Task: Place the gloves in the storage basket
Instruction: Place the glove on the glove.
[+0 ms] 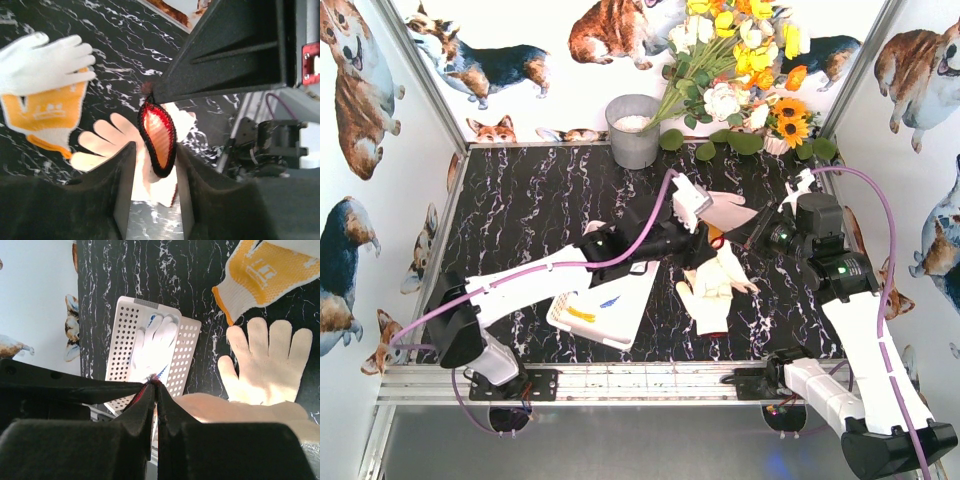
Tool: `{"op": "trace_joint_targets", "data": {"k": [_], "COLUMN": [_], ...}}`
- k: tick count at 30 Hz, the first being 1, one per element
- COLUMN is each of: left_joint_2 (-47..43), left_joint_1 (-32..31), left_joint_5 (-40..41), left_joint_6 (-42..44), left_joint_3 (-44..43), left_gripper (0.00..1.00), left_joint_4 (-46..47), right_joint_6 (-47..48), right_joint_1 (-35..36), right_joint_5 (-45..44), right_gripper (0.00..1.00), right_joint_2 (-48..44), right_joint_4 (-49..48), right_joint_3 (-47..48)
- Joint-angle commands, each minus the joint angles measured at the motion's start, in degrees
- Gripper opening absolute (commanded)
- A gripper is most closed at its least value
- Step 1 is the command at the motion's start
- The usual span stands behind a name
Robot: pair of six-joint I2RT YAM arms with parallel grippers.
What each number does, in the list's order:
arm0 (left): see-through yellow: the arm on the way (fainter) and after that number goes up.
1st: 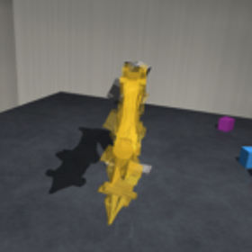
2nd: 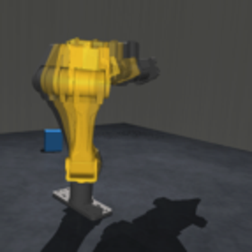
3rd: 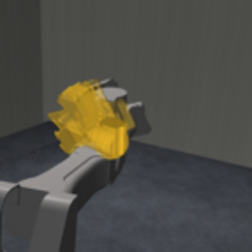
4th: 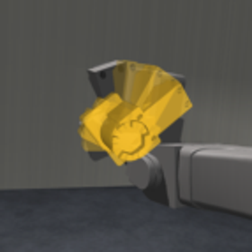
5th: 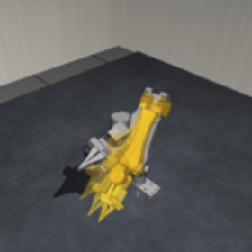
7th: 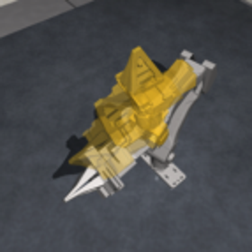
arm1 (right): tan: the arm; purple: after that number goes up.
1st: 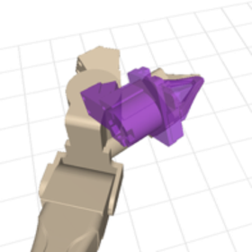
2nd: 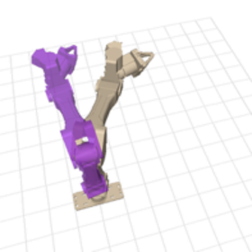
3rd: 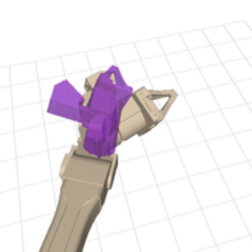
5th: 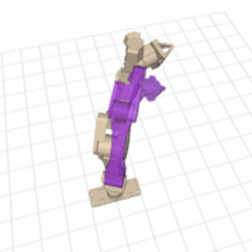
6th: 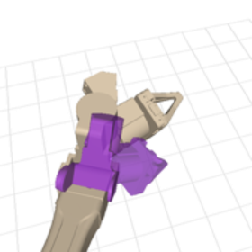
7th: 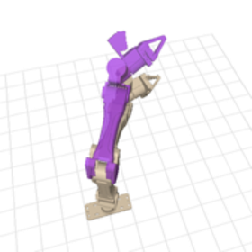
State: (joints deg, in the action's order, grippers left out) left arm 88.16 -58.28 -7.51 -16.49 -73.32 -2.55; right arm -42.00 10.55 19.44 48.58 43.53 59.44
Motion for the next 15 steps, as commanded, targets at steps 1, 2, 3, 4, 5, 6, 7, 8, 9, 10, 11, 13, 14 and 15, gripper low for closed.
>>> {"op": "trace_joint_targets", "data": {"k": [1, 2, 3, 4, 5, 6, 7, 8, 9, 10, 11, 13, 14, 15], "left_joint_2": [2.1, 2.18, 2.19, 2.1, 2.03, 1.94, 1.97, 2.2, 2.42, 2.79, 3.24, 4.5, 5.1, 5.81], "left_joint_1": [-0.9, -0.9, -0.95, -0.91, -0.89, -0.9, -0.95, -0.94, -0.96, -0.91, -0.95, -0.96, -0.95, -0.88], "left_joint_5": [-1.01, -0.14, 0.84, 2.03, 3.15, 4.15, 5.37, 6.65, 7.76, 8.87, 9.94, 11.62, 12.33, 13.04], "left_joint_6": [1.34, 1.56, 1.75, 1.93, 2.23, 2.94, 3.87, 5.05, 6.39, 7.76, 9.12, 11.56, 12.82, 14.22], "left_joint_3": [-3.51, -3.84, -3.92, -3.94, -3.86, -3.92, -4.3, -4.82, -5.64, -6.26, -6.9, -8.09, -8.86, -9.74], "left_gripper": [0.2, 0.12, 0.04, 0.0, 0.0, 0.0, 0.0, 0.0, 0.0, 0.0, 0.0, 0.0, 0.0, 0.0], "left_joint_4": [-2.47, -2.9, -3.02, -3.14, -3.09, -3.31, -3.9, -4.91, -5.88, -6.77, -7.37, -8.01, -8.14, -8.29], "right_joint_6": [0.51, 0.56, 0.64, 0.87, 1.44, 2.44, 3.58, 4.87, 6.17, 7.23, 8.1, 9.11, 9.34, 9.31], "right_joint_1": [0.26, 0.26, 0.26, 0.26, 0.26, 0.26, 0.26, 0.26, 0.26, 0.26, 0.26, 0.26, 0.26, 0.26], "right_joint_5": [0.54, 0.66, 0.8, 0.84, 0.64, -0.18, -2.15, -4.56, -6.8, -8.59, -9.75, -11.41, -12.03, -12.74], "right_gripper": [0.0, 0.0, 0.0, 0.0, 0.01, 0.25, 0.43, 0.57, 0.68, 0.74, 0.78, 0.81, 0.82, 0.82], "right_joint_2": [-0.63, -0.64, -0.59, -0.59, -0.51, -0.32, -0.02, 0.39, 0.76, 1.14, 1.42, 1.52, 1.5, 1.38], "right_joint_4": [-2.66, -2.66, -2.78, -2.83, -2.65, -1.88, -0.28, 1.66, 3.6, 5.01, 5.98, 6.93, 7.19, 7.34], "right_joint_3": [0.24, 0.24, 0.18, 0.08, 0.06, 0.25, 0.82, 1.54, 2.44, 3.28, 3.91, 4.71, 5.02, 5.14]}}
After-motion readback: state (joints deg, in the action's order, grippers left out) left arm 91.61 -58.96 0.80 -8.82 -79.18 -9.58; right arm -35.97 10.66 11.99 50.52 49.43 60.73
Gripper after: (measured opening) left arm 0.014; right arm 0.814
